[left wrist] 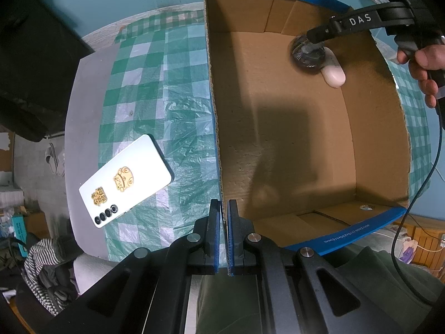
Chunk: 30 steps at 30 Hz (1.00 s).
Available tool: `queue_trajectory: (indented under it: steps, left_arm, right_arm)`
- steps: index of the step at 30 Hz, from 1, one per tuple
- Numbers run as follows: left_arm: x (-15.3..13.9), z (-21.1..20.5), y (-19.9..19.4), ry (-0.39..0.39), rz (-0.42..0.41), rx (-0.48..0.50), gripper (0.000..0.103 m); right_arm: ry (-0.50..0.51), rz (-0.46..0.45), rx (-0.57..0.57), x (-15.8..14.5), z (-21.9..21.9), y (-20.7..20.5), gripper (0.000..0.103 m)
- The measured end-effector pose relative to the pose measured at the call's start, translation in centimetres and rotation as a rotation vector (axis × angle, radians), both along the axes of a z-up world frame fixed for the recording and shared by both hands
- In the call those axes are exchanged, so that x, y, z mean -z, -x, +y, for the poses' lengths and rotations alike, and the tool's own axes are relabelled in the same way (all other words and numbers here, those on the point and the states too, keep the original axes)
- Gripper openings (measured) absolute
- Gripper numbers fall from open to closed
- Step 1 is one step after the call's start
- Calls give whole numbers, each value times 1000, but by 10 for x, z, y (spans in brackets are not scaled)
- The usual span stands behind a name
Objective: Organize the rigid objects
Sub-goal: 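Lift the black fan with the right gripper and carry it into the box, then open the right gripper to release the fan beside the earbud case, then move the right gripper back toward the teal tin and pink lighter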
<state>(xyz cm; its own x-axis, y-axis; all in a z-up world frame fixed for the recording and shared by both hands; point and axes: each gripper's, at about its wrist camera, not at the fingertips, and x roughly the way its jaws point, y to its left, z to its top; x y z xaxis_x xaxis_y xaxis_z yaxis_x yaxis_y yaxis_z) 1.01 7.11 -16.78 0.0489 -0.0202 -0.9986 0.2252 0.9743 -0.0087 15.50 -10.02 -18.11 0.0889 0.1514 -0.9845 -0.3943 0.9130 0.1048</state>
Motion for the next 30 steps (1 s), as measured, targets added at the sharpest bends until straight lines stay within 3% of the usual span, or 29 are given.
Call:
queue_trajectory:
  steps: [19, 30]
  left_arm:
    - [0, 1, 0, 5, 6, 5, 4]
    - [-1, 2, 0, 12, 8, 4, 4]
  right_arm:
    - [-64, -51, 54, -53, -26, 8, 64]
    - [-45, -72, 123, -80, -73, 22, 65]
